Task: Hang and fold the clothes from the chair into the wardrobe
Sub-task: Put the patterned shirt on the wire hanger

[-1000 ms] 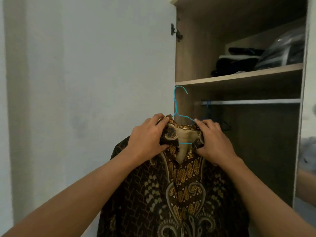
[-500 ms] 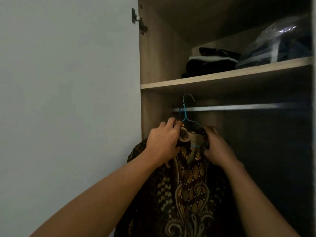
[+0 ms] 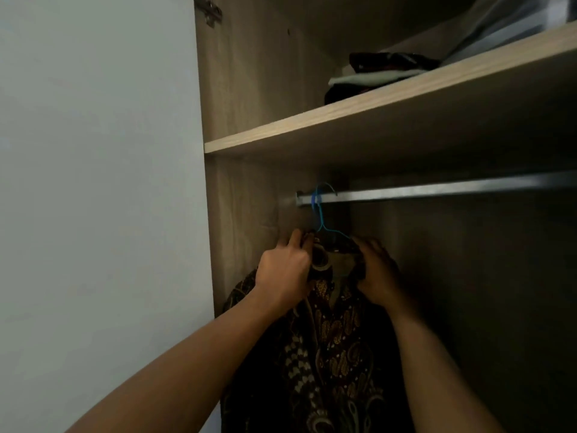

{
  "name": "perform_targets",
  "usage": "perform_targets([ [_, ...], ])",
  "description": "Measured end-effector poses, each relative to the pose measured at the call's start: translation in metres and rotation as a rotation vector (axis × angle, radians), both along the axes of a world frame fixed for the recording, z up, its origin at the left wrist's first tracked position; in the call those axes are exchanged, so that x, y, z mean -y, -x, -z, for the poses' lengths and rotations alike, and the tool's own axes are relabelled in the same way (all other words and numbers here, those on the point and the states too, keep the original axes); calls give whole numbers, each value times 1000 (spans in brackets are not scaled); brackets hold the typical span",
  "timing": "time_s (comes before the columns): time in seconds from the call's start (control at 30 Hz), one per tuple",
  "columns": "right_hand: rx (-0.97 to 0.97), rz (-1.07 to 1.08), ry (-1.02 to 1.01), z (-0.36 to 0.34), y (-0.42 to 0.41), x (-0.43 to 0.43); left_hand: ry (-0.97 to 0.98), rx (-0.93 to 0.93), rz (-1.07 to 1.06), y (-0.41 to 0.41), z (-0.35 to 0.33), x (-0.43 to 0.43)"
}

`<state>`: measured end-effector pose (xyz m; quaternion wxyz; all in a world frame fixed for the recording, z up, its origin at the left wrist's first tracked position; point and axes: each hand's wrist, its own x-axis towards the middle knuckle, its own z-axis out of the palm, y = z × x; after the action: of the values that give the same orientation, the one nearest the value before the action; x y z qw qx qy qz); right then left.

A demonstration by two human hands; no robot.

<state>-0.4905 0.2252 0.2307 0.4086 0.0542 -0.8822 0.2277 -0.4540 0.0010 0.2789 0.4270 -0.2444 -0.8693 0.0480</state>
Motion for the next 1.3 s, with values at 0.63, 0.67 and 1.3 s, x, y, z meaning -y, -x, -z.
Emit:
perform_targets([
  [0.63, 50, -124, 154, 11, 25, -3, -3, -19, -16, 27, 21, -26],
  [0.67, 61, -170, 179, 11, 23, -2, -16, -14, -4, 27, 22, -26],
  [1.3, -164, -438, 345, -81, -25, 79, 40, 277, 105, 38, -35, 23],
])
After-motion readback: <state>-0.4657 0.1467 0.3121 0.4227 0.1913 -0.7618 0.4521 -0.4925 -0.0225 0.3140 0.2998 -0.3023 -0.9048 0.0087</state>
